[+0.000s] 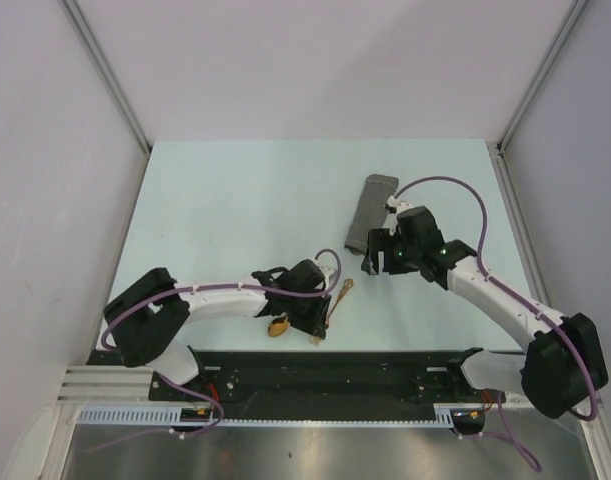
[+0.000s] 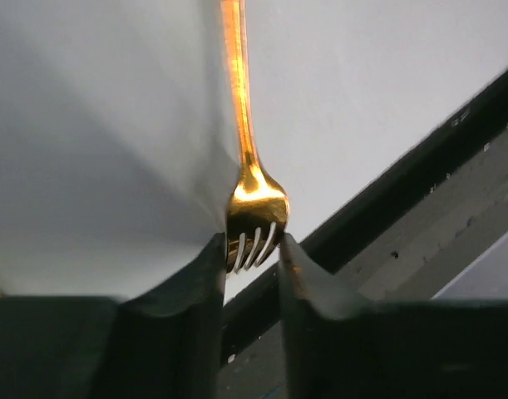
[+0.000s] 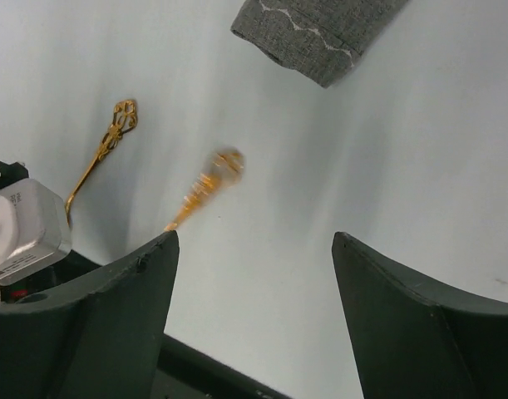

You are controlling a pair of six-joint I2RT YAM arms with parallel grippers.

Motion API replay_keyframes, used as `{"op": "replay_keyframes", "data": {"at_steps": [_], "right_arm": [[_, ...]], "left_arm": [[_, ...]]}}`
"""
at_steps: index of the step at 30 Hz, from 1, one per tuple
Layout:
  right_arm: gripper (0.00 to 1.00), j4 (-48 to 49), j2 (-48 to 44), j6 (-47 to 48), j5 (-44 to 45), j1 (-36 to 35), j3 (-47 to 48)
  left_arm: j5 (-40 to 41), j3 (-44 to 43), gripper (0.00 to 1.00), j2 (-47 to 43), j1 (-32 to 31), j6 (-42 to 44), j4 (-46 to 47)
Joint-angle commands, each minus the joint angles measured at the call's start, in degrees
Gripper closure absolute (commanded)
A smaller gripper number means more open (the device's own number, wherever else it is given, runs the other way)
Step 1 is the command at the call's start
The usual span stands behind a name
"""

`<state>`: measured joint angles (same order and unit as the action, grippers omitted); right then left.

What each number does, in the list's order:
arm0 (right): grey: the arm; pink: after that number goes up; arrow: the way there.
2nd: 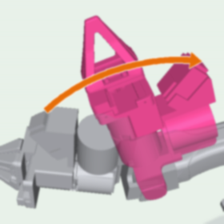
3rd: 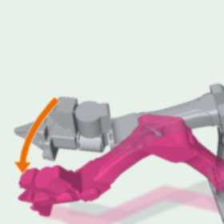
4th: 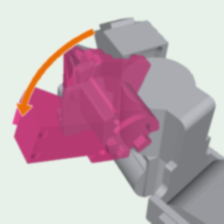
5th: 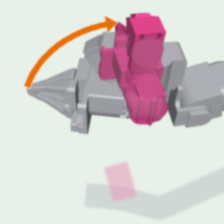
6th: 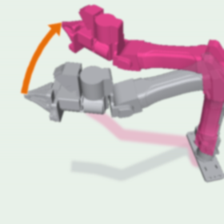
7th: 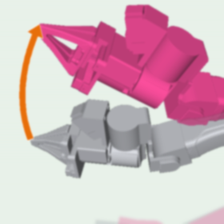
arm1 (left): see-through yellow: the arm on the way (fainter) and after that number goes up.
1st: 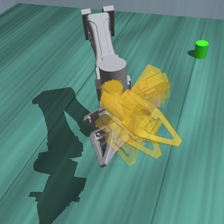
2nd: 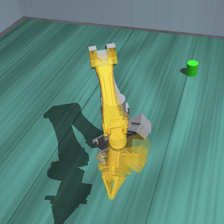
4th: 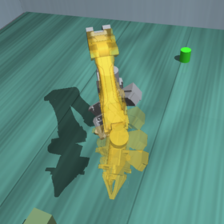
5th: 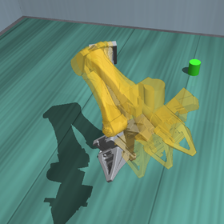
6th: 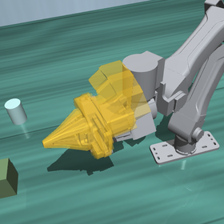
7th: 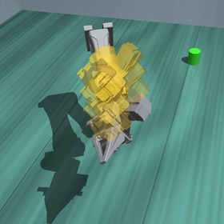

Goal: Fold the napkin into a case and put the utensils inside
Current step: Pick up the fork from the center of the board.

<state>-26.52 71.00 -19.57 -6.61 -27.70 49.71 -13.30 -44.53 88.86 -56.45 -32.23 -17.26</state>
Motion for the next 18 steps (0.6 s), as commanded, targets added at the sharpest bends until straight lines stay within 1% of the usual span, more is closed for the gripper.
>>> {"op": "replay_keyframes", "data": {"at_steps": [1,2,3,4,5,6,7,8,9,10,11,12,13,14,15,16,18], "right_arm": [[0.2,16.2,-7.4,6.6,4.6,-1.9,-7.9],[0.2,21.3,-10.0,8.4,5.0,-2.6,-9.6],[0.2,23.2,-11.1,10.9,4.4,-3.8,-12.2],[0.2,25.4,-12.4,16.1,4.2,-4.7,-13.4],[0.2,29.7,-13.3,19.3,2.7,-5.4,-14.5],[0.2,30.9,-14.7,22.1,2.7,-7.3,-15.3],[0.2,31.8,-14.9,27.4,1.6,-7.5,-15.7],[0.21,33.2,-15.0,30.7,-4.8,-7.6,-16.1],[0.22,32.9,-14.5,34.0,-5.9,-10.4,-15.9],[0.22,32.9,-14.1,37.4,-4.2,-12.6,-16.1],[0.22,34.1,-13.4,42.5,-0.3,-14.8,-16.4],[0.22,33.9,-12.4,45.4,-0.9,-16.9,-16.4],[0.22,34.3,-11.9,47.6,-1.3,-18.2,-17.3],[0.22,36.7,-11.7,51.6,-0.8,-19.3,-17.9],[0.22,38.7,-11.7,53.2,-0.2,-20.2,-19.0],[0.21,43.5,-11.7,54.5,0.2,-21.9,-21.3],[0.21,47.1,-11.3,58.0,1.8,-24.1,-22.6]], "left_arm": [[-4.5,2.2,0.81,-2.3,2.5,0.1,4.5],[-6.2,3.2,0.88,-3.1,3.6,0.1,5.5],[-11.7,3.7,1.0,-4.5,5.0,-0.2,6.6],[-14.4,4.2,1.0,-5.2,8.0,-1.0,8.1],[-16.2,4.6,1.0,-6.0,9.4,-1.3,8.1],[-19.8,4.6,1.0,-8.1,10.7,-1.3,7.9],[-21.9,4.5,1.0,-9.0,13.4,-1.8,7.5],[-25.1,4.4,1.0,-9.7,14.7,-2.2,7.6],[-31.4,4.2,1.0,-10.2,16.1,-2.9,7.8],[-34.5,4.1,1.0,-11.2,18.4,-4.5,8.1],[-36.5,3.9,1.0,-12.0,19.3,-5.3,8.4],[-38.3,4.1,1.0,-12.9,20.0,-7.3,8.7],[-42.5,4.3,1.0,-15.1,21.5,-8.5,10.5],[-44.3,4.8,1.0,-16.0,22.2,-9.9,11.4],[-46.2,5.1,1.0,-17.0,23.0,-13.1,12.3],[-49.2,5.9,1.0,-19.0,24.6,-15.0,14.7],[-51.9,6.6,1.0,-20.9,26.9,-20.7,19.0]]}}
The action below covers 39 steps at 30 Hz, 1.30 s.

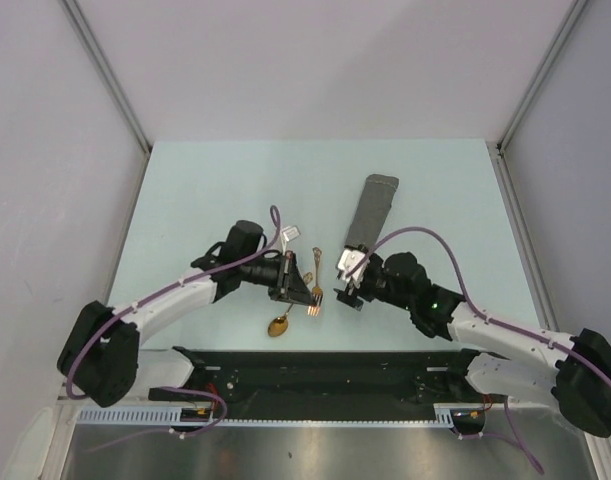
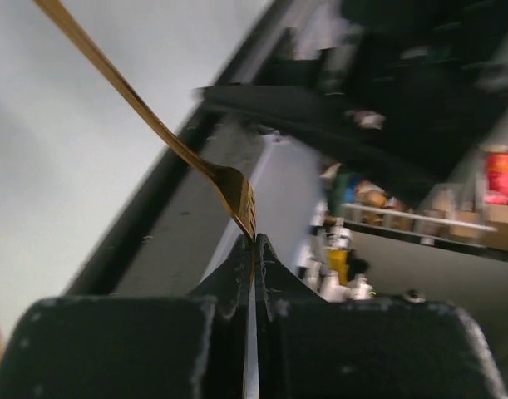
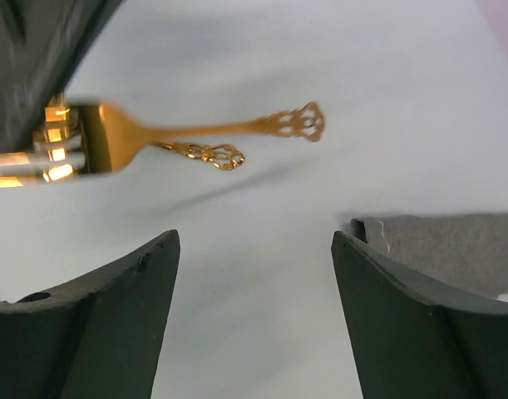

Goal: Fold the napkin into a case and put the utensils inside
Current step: Pick up the fork from the center of the board, then pass from the left arm to the right

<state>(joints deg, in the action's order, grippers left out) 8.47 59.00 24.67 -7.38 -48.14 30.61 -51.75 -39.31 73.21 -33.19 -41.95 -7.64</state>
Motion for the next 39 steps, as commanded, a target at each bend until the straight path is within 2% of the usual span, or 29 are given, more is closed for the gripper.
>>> {"op": "replay_keyframes", "data": {"at_steps": [1,4,6,11,16,19,22,27,29,30,32,35,36,38,39], "right_arm": [[0.21,13.8,1.4,14.9,3.2,-6.2,-4.0],[0.22,18.9,5.3,20.0,7.3,-11.0,-4.1],[0.23,19.9,6.4,21.2,7.3,-11.5,-3.4],[0.28,24.2,7.4,24.3,12.9,-13.6,-2.8],[0.27,23.3,4.1,25.0,11.6,-11.5,-2.9],[0.28,22.8,3.1,25.0,7.9,-9.1,-2.0],[0.33,22.0,5.2,23.9,1.2,-8.1,0.5],[0.34,27.4,8.8,20.9,-1.9,-7.4,0.8],[0.45,28.0,9.4,17.5,-6.0,-5.8,1.2],[0.54,27.5,9.5,16.1,-8.6,-5.2,1.6],[0.61,26.5,9.3,12.5,-9.9,-3.9,2.8],[0.76,23.6,7.4,5.9,-11.4,-2.1,2.6],[0.82,22.2,6.7,1.9,-14.5,-1.3,2.6],[0.87,21.2,5.3,-0.7,-16.6,0.1,2.8],[1.0,19.1,4.8,-1.6,-16.7,0.2,3.0]], "left_arm": [[-14.9,1.5,1.0,-6.0,4.1,-12.3,9.9],[-15.9,2.2,1.0,-6.9,3.7,-16.6,12.9],[-16.3,3.6,1.0,-8.3,4.1,-22.3,18.9],[-15.7,3.5,1.0,-8.9,4.3,-23.2,17.4],[-15.3,3.4,1.0,-7.6,4.4,-24.3,17.7],[-15.4,3.9,1.0,-6.8,4.4,-27.6,21.5],[-15.7,3.8,1.0,-5.5,4.4,-30.7,25.3],[-15.8,2.7,1.0,-4.1,4.5,-33.0,28.1],[-16.2,1.8,1.0,-2.7,4.4,-34.2,29.6],[-16.4,1.3,1.0,-2.4,4.4,-34.1,29.6],[-16.8,-0.7,1.0,-1.2,4.6,-33.5,29.6],[-15.5,-4.1,0.89,-0.4,5.5,-29.7,26.6],[-14.9,-6.0,0.84,-0.1,5.7,-28.5,25.6],[-13.1,-7.8,0.79,1.0,6.4,-27.4,25.2],[-13.0,-8.9,0.72,2.6,6.3,-27.9,26.5]]}}
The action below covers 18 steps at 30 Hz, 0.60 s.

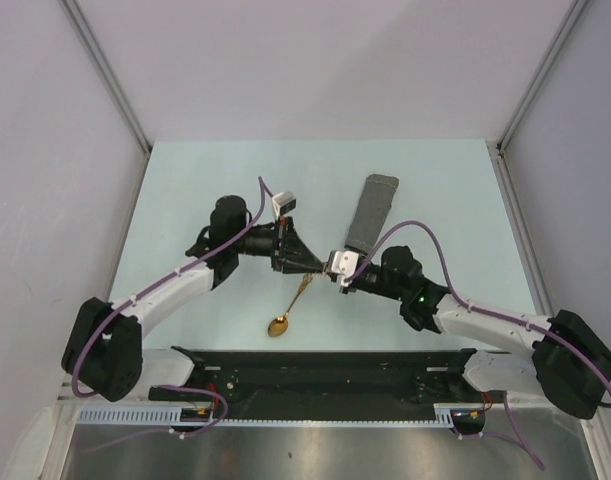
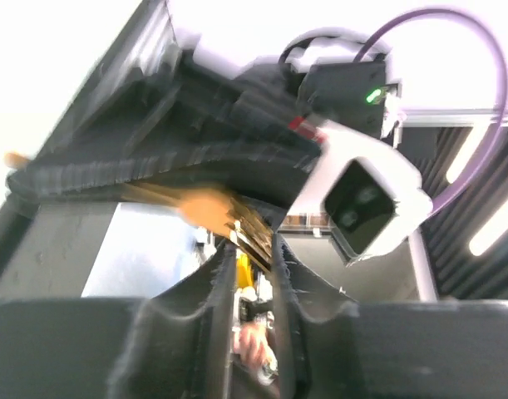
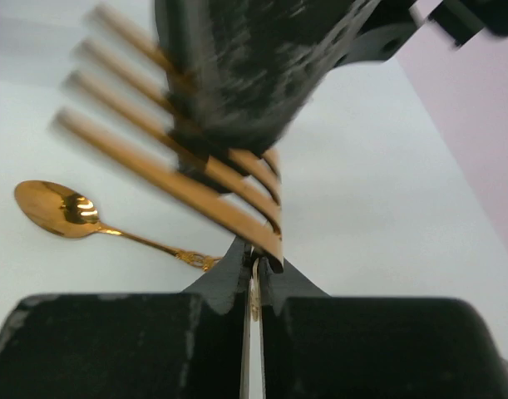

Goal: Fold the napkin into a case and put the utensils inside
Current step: Pass from the left arm to the right, then pass from the right arm to the left

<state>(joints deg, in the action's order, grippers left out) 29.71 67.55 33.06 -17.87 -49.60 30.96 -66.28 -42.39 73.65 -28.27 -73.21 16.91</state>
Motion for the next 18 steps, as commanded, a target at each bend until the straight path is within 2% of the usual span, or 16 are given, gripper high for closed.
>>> {"op": "replay_keyframes", "data": {"at_steps": [1,3,4,5,6,7,8,9,10,11,12,13,15,16,18], "right_arm": [[1.0,-3.4,-4.0,-11.7,-7.3,2.0,2.9],[1.0,-5.4,-5.1,-13.4,-8.7,2.9,2.8],[1.0,-5.5,-5.3,-17.9,-8.0,3.3,2.9],[1.0,-6.5,-5.5,-20.2,-8.4,5.5,3.1],[1.0,-6.9,-5.6,-23.6,-10.0,6.7,4.1],[1.0,-6.9,-5.6,-30.8,-10.3,8.4,4.3],[1.0,-6.4,-5.2,-35.1,-12.3,11.9,4.3],[1.0,-5.9,-4.9,-38.6,-13.7,13.8,4.2],[1.0,-5.5,-4.4,-46.7,-14.2,15.2,4.4],[1.0,-6.0,-2.8,-50.2,-16.8,18.2,4.9],[1.0,-6.7,-1.8,-53.0,-18.5,19.5,6.1],[1.0,-5.7,-0.8,-59.9,-21.5,20.6,6.5],[0.96,-4.0,1.4,-65.8,-23.6,23.3,6.7],[0.96,-1.5,2.0,-70.0,-25.8,23.8,6.7],[0.92,0.1,3.7,-73.6,-27.0,24.5,6.8]], "left_arm": [[1.6,-6.5,0.69,3.0,1.4,2.0,3.5],[1.9,-7.5,0.63,5.0,1.5,0.1,7.9],[2.1,-8.0,0.59,5.7,1.6,0.7,9.0],[3.3,-8.7,0.54,6.2,2.1,3.5,6.4],[5.1,-11.1,0.34,6.6,2.5,7.9,1.4],[7.2,-12.4,0.3,6.4,3.0,19.2,-9.1],[14.3,-14.5,0.27,6.2,3.0,25.5,-14.2],[17.8,-14.2,0.27,4.7,3.0,33.1,-19.5],[20.3,-12.7,0.27,3.7,2.4,34.8,-18.1],[22.4,-7.9,0.24,2.5,2.0,35.2,-14.7],[22.2,-5.4,0.24,1.5,1.6,33.3,-7.2],[21.3,-2.8,0.23,1.7,0.5,31.1,-2.5],[19.6,3.2,0.21,4.0,-2.2,25.4,9.0],[19.4,4.2,0.17,5.1,-3.2,24.4,11.3],[18.2,5.9,0.14,7.7,-5.2,21.8,17.9]]}}
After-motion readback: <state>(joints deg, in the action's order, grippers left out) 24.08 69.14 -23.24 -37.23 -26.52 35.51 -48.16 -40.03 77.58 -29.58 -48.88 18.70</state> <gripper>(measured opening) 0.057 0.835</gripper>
